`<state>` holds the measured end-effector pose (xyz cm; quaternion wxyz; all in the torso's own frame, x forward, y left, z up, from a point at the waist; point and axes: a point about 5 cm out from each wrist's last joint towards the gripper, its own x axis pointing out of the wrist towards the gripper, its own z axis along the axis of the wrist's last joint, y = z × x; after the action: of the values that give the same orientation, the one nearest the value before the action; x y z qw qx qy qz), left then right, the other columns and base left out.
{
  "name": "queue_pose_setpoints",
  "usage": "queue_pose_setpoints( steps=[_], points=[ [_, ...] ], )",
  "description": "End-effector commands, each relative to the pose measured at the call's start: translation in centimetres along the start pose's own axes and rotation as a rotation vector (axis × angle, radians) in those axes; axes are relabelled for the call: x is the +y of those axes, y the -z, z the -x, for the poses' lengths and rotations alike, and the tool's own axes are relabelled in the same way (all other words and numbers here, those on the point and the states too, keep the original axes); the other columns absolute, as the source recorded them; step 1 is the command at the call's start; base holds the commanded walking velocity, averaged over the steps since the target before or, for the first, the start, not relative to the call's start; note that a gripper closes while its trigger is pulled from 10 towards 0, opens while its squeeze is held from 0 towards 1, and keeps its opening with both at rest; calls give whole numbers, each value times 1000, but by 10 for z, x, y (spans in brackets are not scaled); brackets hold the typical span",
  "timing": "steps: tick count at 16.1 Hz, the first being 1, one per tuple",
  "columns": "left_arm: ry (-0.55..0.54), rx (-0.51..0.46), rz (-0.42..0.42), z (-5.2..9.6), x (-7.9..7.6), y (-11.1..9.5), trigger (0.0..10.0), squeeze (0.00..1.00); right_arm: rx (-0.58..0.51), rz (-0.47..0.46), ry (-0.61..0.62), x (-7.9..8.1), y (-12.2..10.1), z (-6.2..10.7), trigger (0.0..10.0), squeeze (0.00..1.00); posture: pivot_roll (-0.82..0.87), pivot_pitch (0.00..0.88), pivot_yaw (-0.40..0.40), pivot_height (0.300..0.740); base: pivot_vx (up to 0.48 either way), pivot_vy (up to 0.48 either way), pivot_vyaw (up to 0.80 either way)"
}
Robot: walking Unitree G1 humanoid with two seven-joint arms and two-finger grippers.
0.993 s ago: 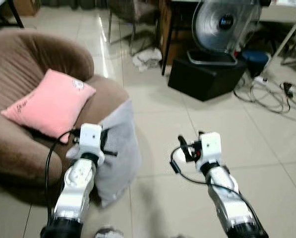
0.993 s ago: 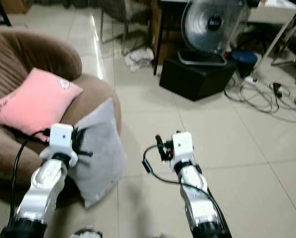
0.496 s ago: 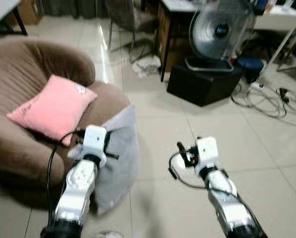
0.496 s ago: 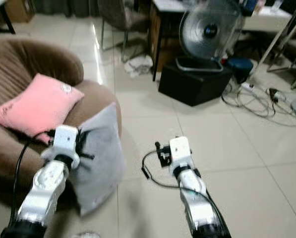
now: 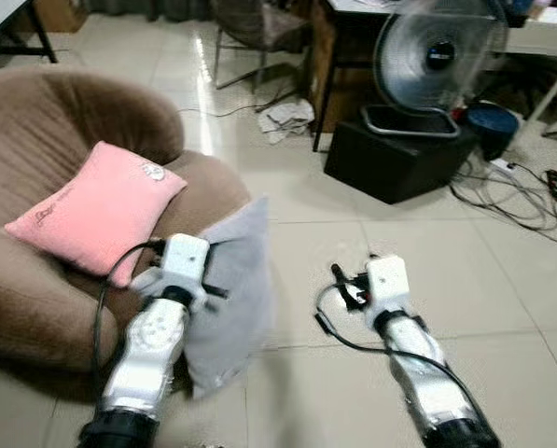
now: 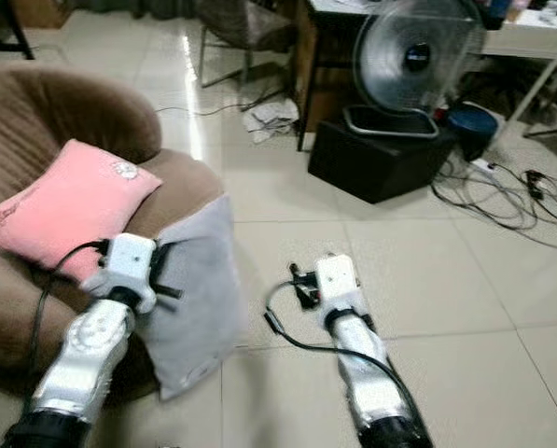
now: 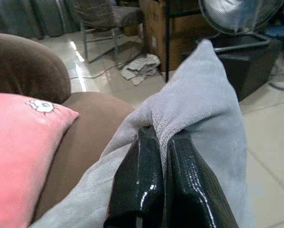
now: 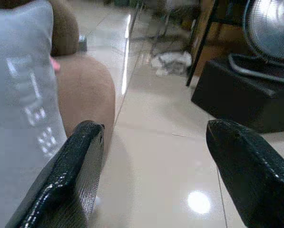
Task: Move the pillow to the sofa from floor
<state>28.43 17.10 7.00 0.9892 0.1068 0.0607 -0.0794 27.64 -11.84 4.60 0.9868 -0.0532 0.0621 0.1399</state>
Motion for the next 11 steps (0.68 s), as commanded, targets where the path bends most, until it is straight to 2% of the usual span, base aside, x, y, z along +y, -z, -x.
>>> queue_pose_setpoints(
  steps=[1,2,5,11],
  points=[
    [34,-88,-3,-8,-12,-19,0,0,42,15,40,-14,11,9,10000,0,152,17,-55,740,360,-311,0],
    [36,-90,-8,-8,-13,-19,0,0,44,16,38,-13,12,9,10000,0,152,15,-55,740,315,-356,0],
    [27,-87,-18,-9,-12,-19,0,0,48,15,33,-12,14,8,10000,0,150,16,-53,740,0,-453,0],
    [12,-76,-33,-11,-11,-17,0,0,41,14,21,-9,15,8,10000,0,148,20,-52,740,367,-299,0]
  ],
)
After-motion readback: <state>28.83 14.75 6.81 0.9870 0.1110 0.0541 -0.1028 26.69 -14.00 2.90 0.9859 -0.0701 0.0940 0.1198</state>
